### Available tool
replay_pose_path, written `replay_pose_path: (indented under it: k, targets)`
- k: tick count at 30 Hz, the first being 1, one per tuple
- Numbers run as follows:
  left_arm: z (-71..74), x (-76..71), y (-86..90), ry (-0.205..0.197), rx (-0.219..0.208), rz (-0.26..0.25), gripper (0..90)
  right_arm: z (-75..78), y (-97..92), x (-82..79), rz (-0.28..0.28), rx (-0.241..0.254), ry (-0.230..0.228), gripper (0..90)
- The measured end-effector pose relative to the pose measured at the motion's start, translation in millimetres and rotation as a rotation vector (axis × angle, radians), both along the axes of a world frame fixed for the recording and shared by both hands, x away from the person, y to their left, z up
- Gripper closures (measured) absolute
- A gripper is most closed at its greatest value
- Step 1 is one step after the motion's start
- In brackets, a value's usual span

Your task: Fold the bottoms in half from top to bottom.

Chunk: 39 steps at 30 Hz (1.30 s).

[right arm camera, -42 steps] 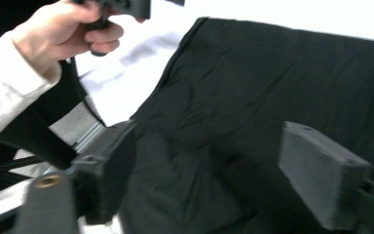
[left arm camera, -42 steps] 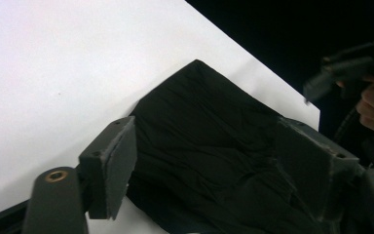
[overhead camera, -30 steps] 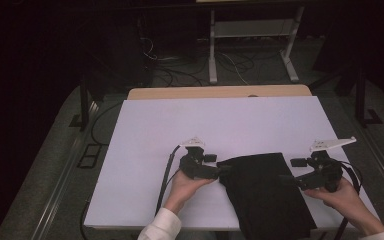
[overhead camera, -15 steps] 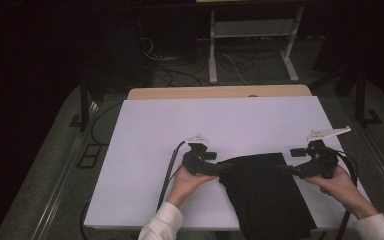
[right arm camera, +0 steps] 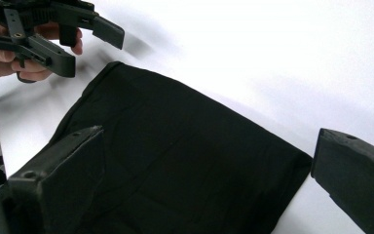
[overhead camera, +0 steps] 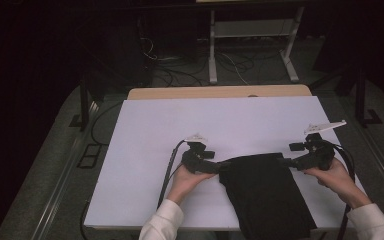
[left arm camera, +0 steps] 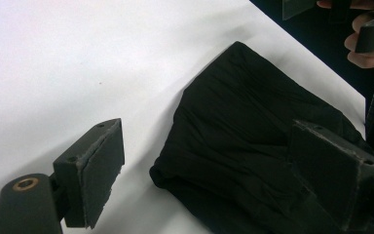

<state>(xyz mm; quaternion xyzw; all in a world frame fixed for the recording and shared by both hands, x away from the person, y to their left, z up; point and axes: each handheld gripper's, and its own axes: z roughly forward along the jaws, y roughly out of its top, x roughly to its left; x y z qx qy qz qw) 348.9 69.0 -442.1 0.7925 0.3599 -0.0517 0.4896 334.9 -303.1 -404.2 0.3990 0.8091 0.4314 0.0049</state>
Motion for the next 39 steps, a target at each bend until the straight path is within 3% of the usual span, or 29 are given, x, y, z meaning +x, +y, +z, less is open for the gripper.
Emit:
replay_pose_path:
  k: [13,23,25,31,34,39]
  targets:
    - [-7.5,6.0,-1.1,0.019,-0.002,0.009,13.7,-12.8,-5.8,13.5,-0.017,-0.024,0.023,0.0]
    - [-14.4,6.3,-7.1,0.047,0.0,-0.03,18.0,-28.1,-14.2,23.2,-0.046,-0.061,0.059,0.0]
    - [-15.1,6.2,-7.9,0.051,0.003,-0.034,19.1,-31.4,-17.1,25.0,-0.051,-0.06,0.072,3.5]
    - [-17.0,5.3,-9.8,0.07,0.005,-0.069,28.0,-39.5,-21.2,29.1,-0.05,-0.057,0.094,13.6]
    - [-18.5,5.3,-10.8,0.08,0.009,-0.084,32.0,-42.6,-20.0,31.6,-0.041,-0.059,0.105,14.5]
    - [-19.5,4.1,-11.7,0.071,0.026,-0.11,43.3,-46.8,-13.9,35.8,-0.015,-0.069,0.09,20.5]
